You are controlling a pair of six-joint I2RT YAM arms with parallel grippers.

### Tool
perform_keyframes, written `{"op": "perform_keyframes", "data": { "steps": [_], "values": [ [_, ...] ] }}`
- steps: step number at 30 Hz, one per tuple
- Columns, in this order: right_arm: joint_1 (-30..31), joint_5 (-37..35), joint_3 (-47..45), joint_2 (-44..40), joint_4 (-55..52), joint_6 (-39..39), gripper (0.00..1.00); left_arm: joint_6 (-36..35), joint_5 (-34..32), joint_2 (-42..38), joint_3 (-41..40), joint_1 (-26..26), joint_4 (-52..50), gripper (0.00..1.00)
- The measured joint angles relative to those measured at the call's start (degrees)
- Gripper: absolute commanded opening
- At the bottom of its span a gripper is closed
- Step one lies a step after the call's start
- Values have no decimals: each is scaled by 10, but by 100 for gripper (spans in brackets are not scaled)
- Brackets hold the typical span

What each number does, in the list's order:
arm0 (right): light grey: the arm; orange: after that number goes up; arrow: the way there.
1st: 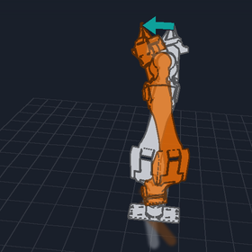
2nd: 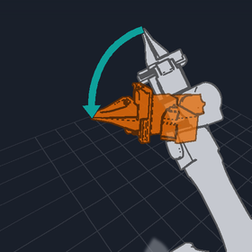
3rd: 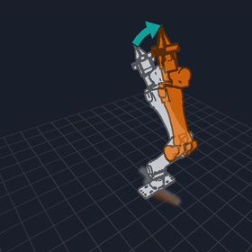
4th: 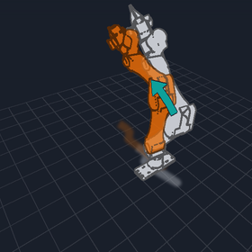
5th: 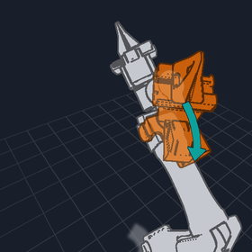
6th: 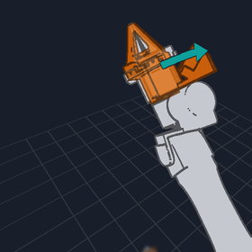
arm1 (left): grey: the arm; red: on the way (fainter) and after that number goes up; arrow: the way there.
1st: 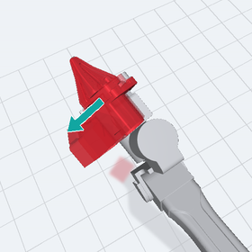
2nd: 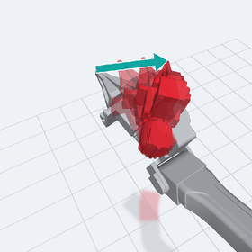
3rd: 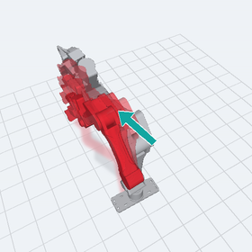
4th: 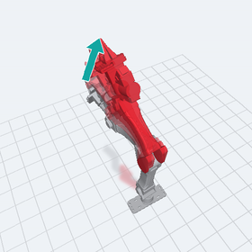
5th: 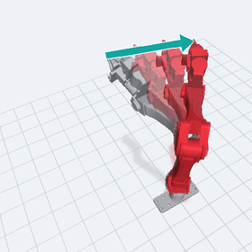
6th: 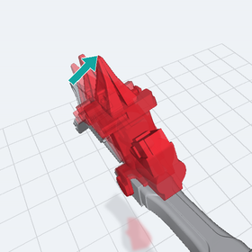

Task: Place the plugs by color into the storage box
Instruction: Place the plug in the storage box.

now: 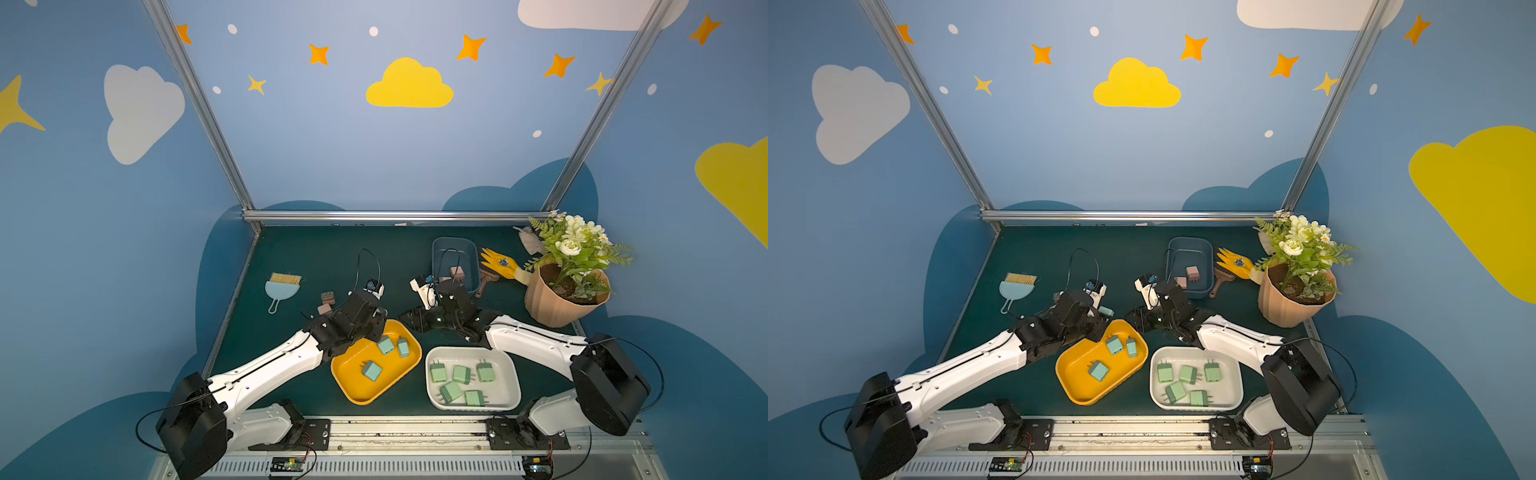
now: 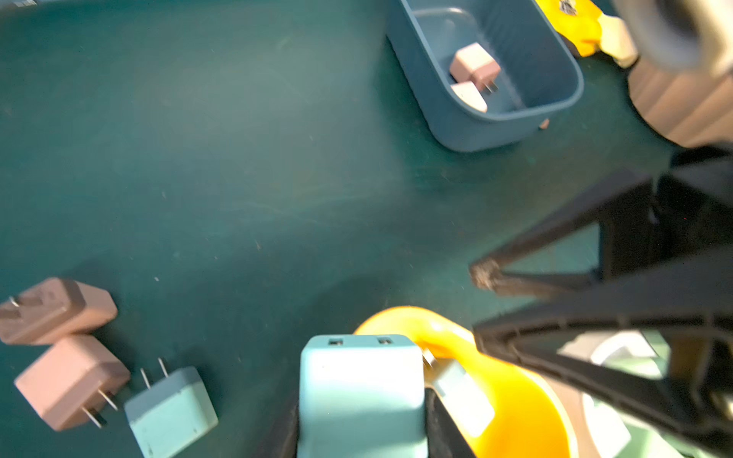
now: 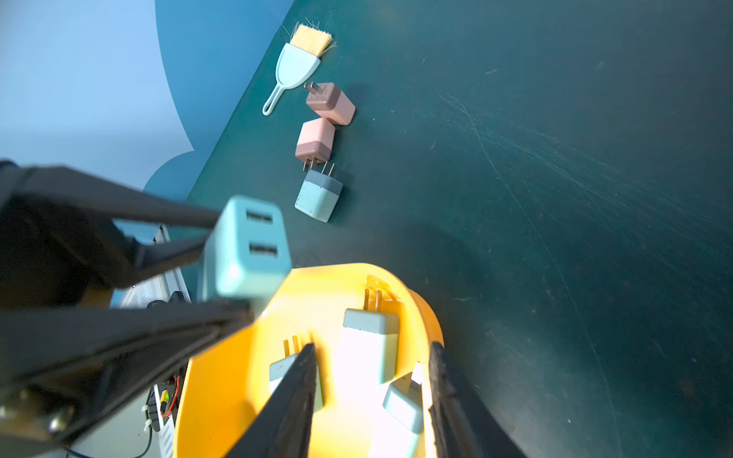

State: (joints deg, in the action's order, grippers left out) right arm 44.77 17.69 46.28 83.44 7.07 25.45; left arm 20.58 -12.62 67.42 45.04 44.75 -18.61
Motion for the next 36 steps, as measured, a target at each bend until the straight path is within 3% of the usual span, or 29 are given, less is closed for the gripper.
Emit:
{"op": "perform_keyframes", "data": {
  "steps": [7,18,25,29,36],
  "values": [
    [15,-30,-4,-36,16,-16,46,36,19,-17,-42,30,-26,42],
    [50,-41,-30,-71,33,-49,47,71,51,-40,-74,33,-34,43],
    [77,-42,-72,-104,66,-82,47,85,73,-56,-101,34,-35,52],
    [92,-42,-133,-137,126,-103,48,95,75,-79,-123,34,-33,64],
    [99,-49,-156,-137,179,-119,48,99,37,-117,-141,34,-27,65]
  ]
}}
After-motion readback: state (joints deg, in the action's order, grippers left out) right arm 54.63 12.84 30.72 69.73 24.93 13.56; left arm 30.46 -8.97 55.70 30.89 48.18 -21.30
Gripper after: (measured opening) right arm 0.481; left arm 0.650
